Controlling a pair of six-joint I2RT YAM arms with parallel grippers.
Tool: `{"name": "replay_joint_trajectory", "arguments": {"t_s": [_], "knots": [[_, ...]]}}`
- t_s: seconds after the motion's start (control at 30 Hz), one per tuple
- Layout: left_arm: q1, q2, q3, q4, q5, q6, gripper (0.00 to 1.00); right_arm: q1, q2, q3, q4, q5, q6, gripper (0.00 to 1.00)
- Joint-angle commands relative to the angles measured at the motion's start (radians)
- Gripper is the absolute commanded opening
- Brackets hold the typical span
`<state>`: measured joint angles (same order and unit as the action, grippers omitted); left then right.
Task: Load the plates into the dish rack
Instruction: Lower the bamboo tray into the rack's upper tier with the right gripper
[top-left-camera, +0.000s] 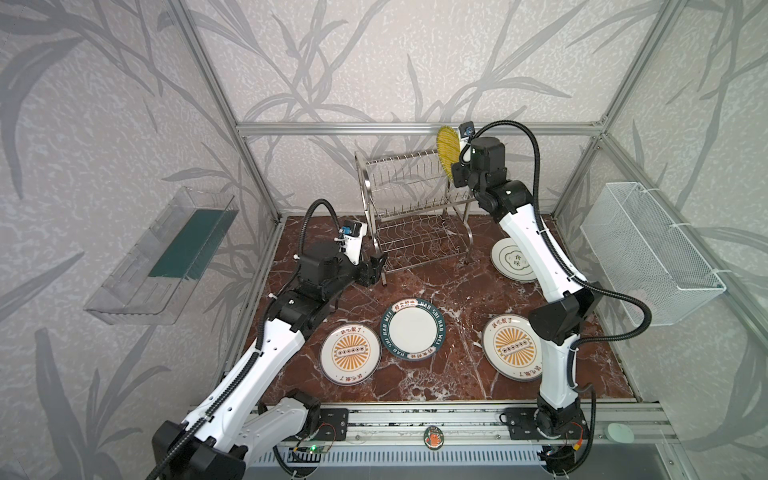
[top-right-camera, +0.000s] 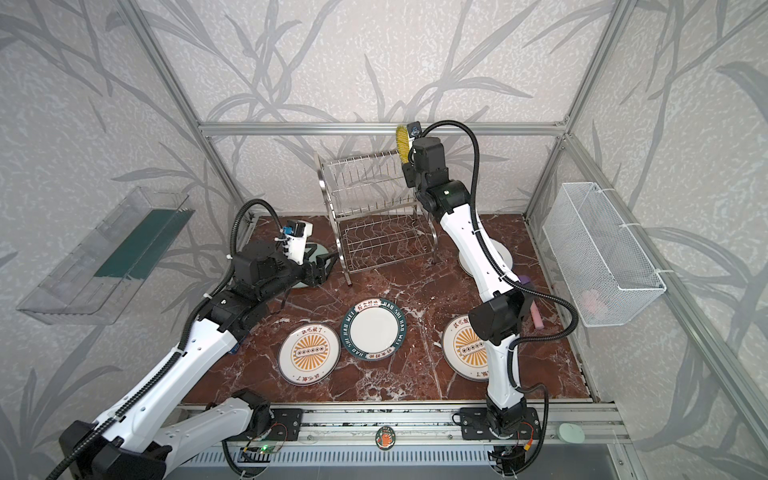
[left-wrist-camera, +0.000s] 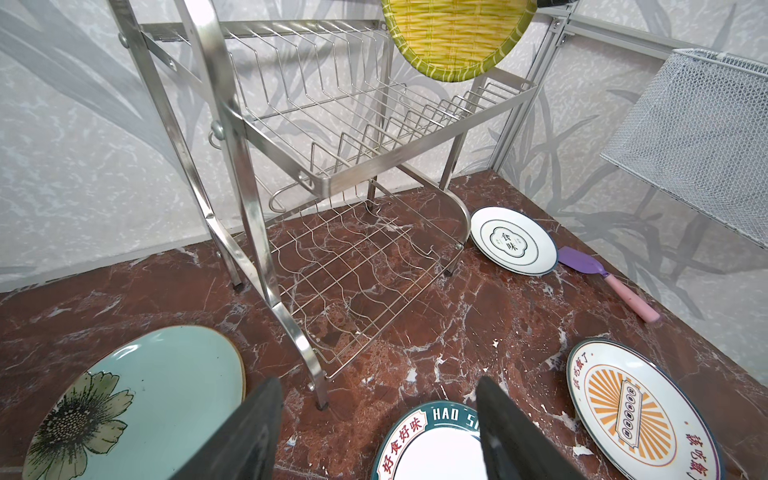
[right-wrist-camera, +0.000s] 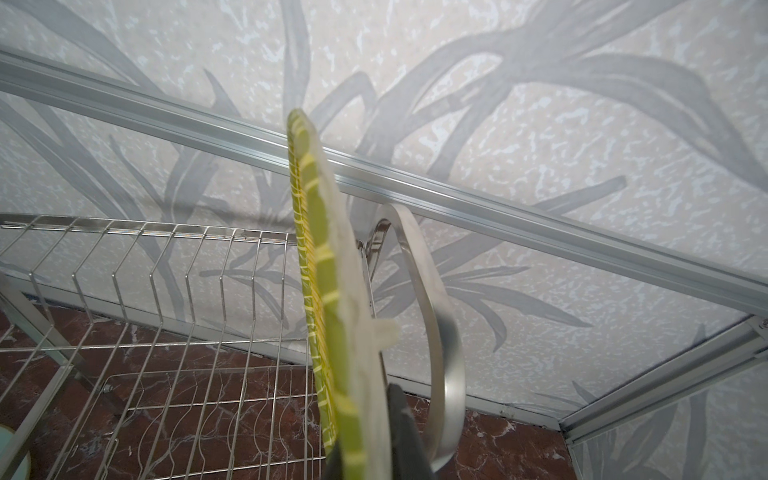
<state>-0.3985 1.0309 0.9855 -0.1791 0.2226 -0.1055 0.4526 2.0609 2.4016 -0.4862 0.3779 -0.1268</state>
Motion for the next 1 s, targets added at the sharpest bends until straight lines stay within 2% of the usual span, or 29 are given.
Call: {"name": "replay_joint_trajectory", "arguments": {"t_s": [0.0, 0.5, 0.9, 0.97], "knots": [[0.003, -0.013, -0.01, 0.014, 0.02, 0.017, 0.71, 0.004, 0.01, 0.007, 0.035, 0.028, 0.01, 0.0], [0.003, 0.001, -0.008, 0.005, 0.017, 0.023, 0.72, 0.004, 0.045, 0.013, 0.006, 0.065, 0.048, 0.0], [0.003, 0.011, -0.004, 0.007, -0.003, 0.003, 0.72, 0.004, 0.061, 0.014, -0.047, 0.046, 0.105, 0.0], [0.003, 0.017, -0.002, 0.008, -0.003, 0.003, 0.71, 0.003, 0.065, 0.016, -0.058, 0.034, 0.12, 0.03]]}}
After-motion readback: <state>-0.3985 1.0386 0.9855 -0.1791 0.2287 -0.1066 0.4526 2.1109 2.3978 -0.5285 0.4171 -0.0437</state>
